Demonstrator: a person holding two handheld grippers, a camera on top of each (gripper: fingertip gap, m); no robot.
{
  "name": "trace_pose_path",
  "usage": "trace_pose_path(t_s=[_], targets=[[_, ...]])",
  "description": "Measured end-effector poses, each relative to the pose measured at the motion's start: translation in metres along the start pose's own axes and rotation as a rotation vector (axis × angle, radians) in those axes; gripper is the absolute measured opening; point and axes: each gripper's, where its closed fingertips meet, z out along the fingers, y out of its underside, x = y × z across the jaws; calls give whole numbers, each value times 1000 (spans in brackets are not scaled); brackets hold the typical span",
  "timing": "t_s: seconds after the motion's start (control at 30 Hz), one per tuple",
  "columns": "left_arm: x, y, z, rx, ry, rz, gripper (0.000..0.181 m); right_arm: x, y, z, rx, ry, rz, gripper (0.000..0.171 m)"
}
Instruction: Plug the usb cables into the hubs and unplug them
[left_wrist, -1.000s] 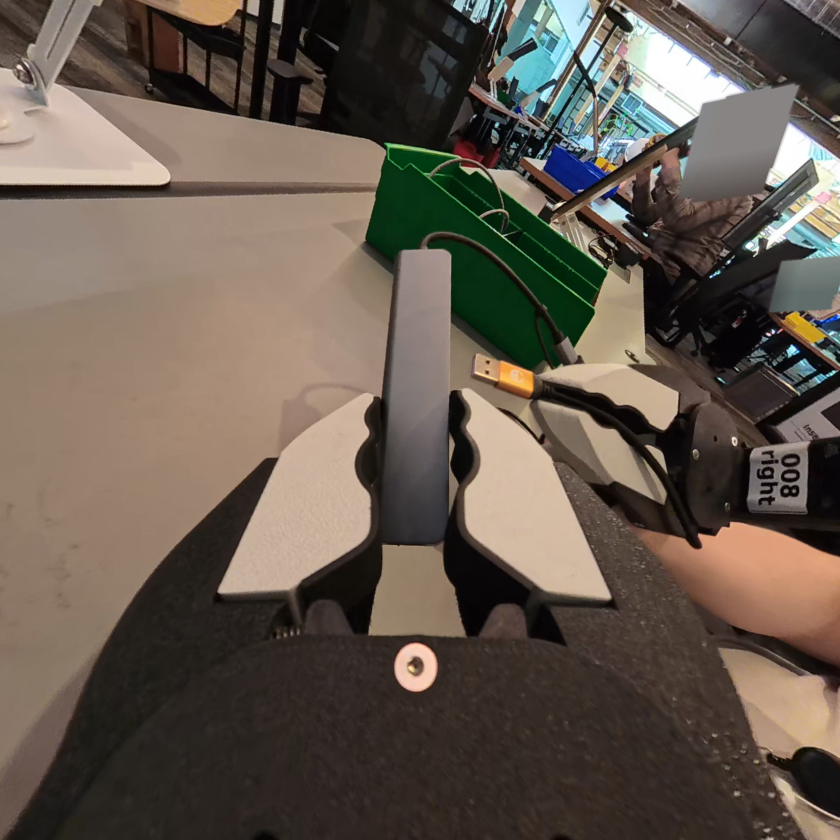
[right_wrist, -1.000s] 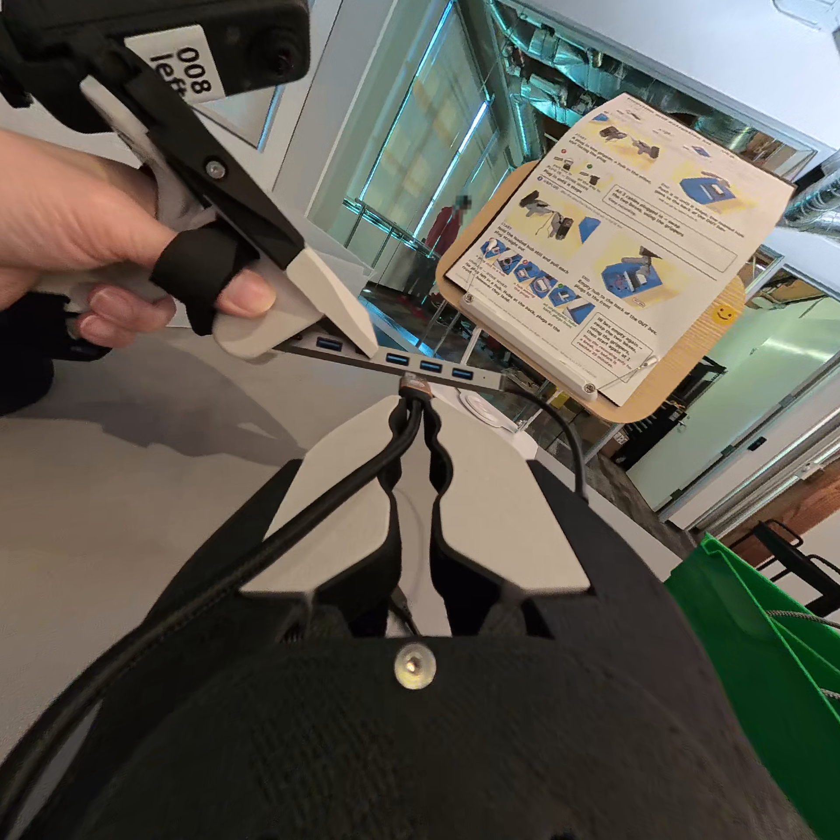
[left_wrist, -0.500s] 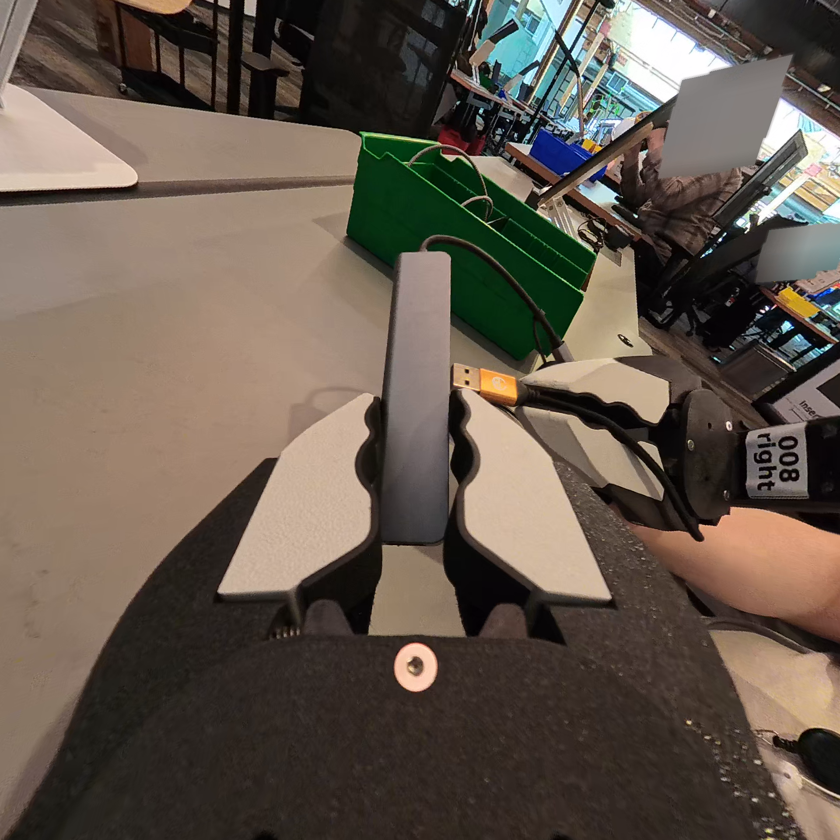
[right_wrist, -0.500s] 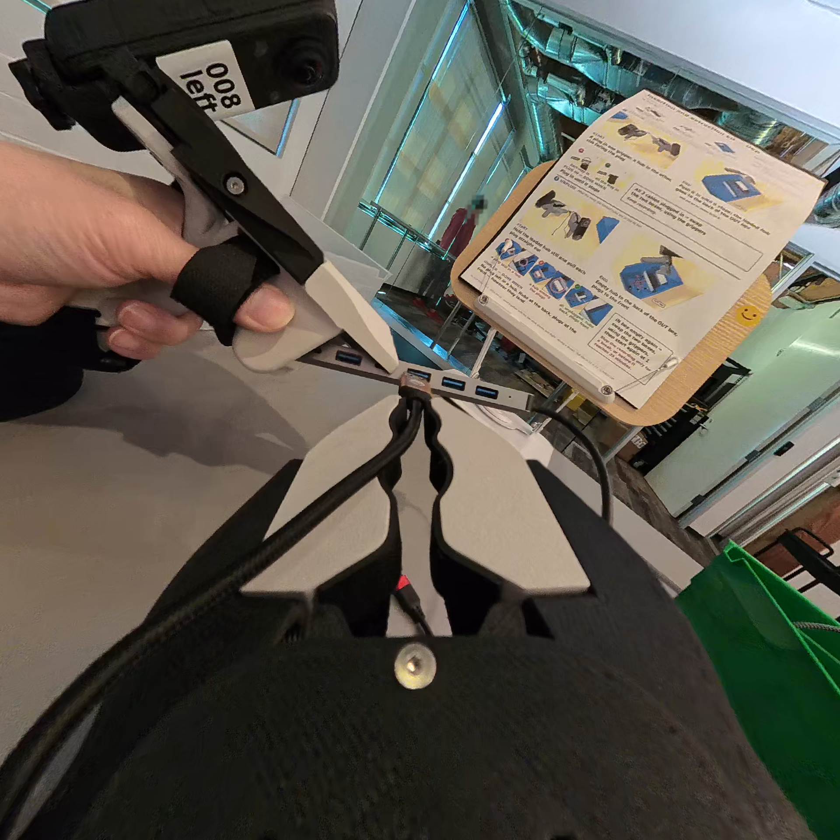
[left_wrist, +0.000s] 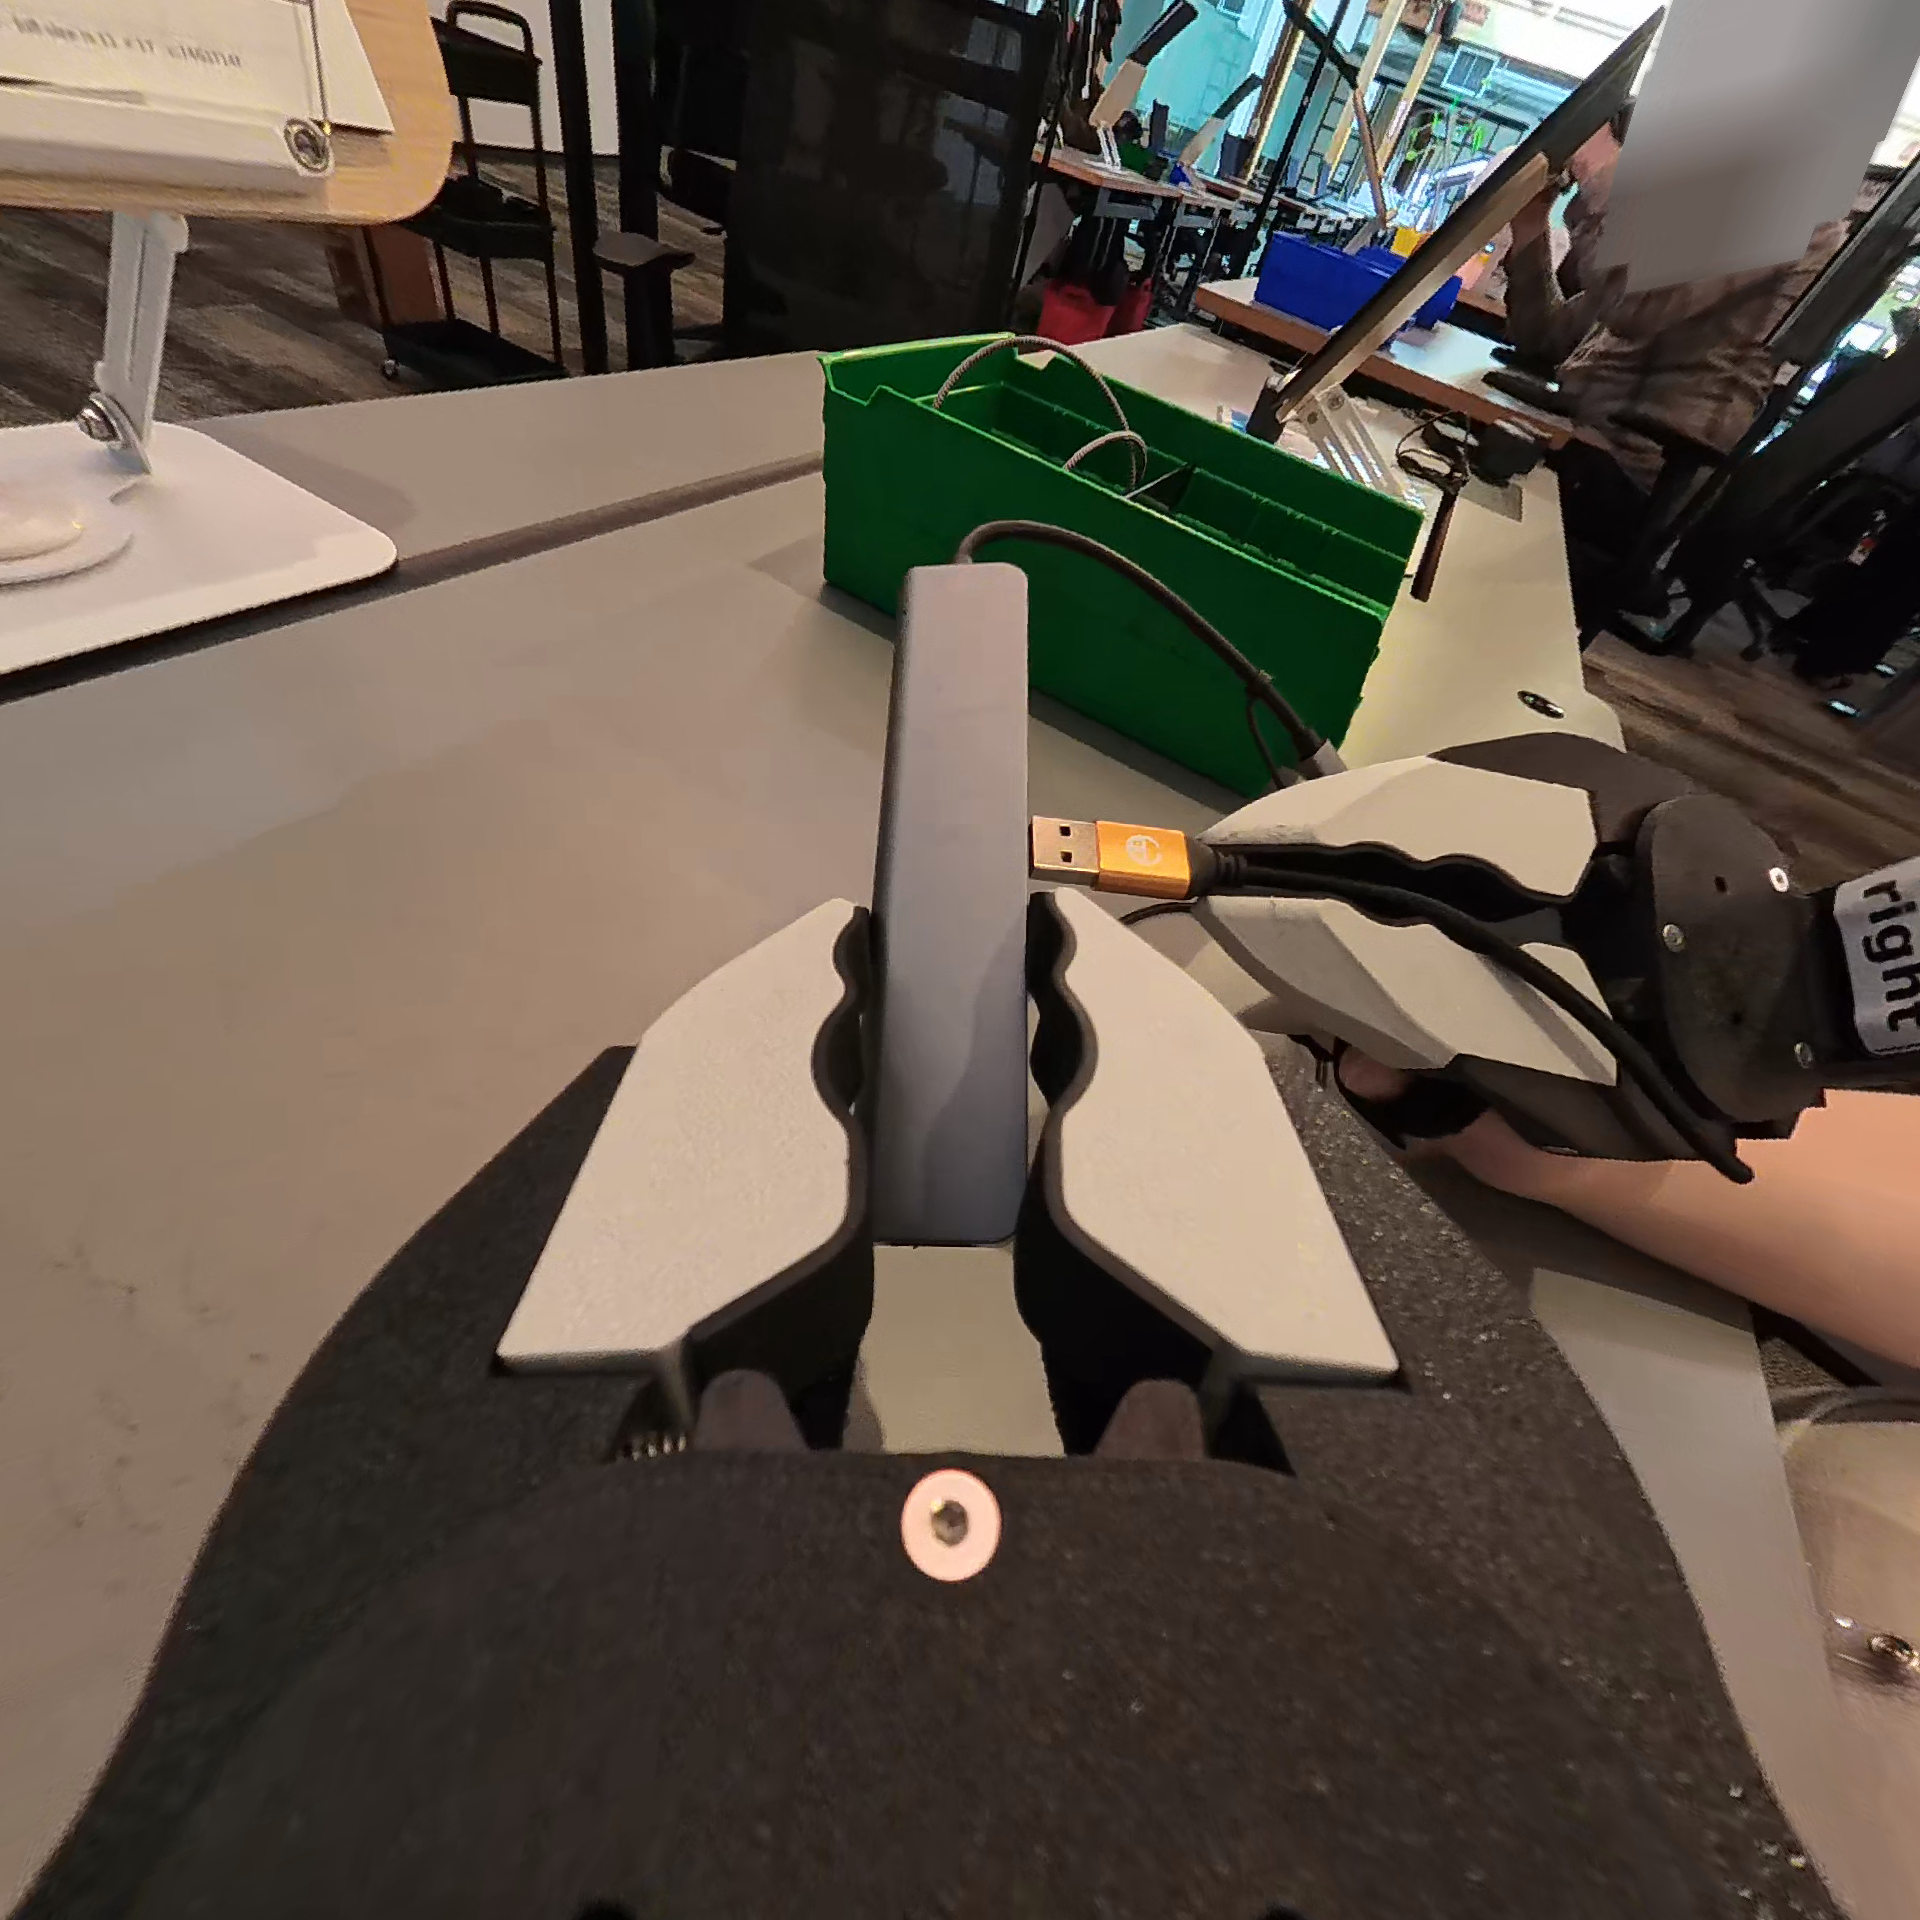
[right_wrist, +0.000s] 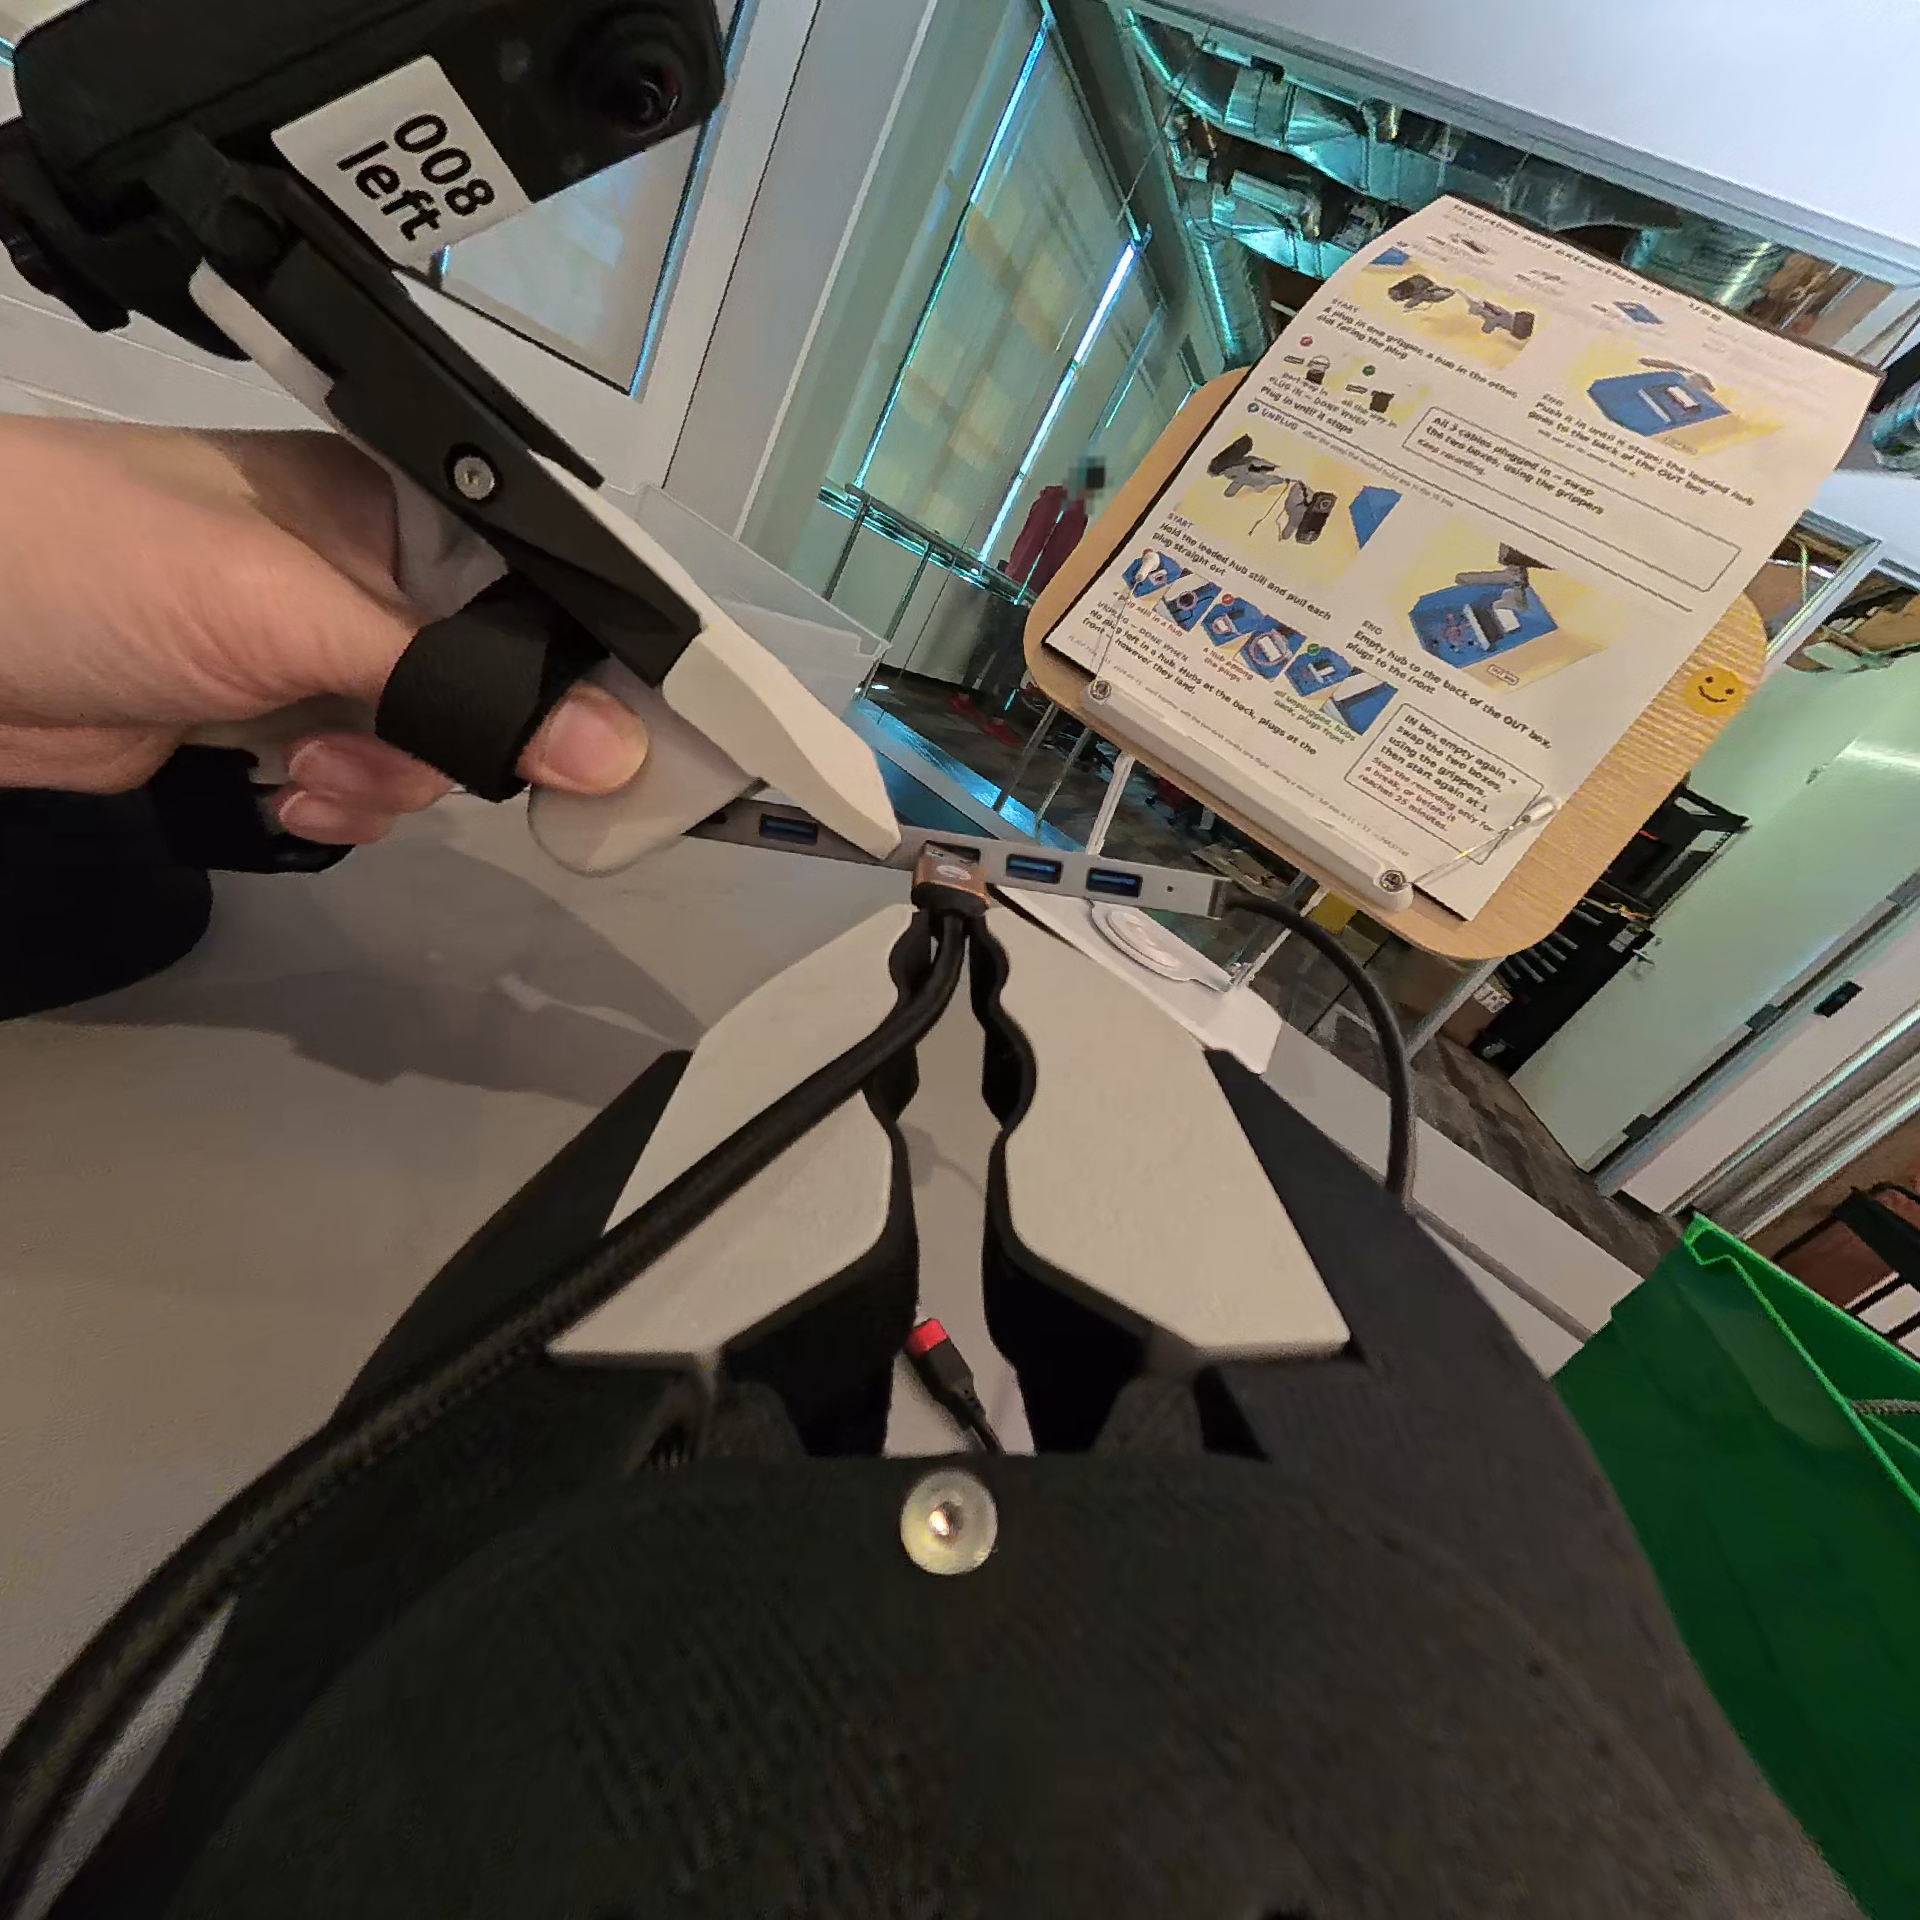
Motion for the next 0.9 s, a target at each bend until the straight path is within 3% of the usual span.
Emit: trace_pose_path(t_s=[0.03, 0.9], targets=[[0, 0, 0, 0, 2, -1, 29, 1, 0, 0, 2, 0, 8, 8], [0, 4, 1, -37, -35, 78, 28, -2, 4, 1, 3, -30, -2, 8]])
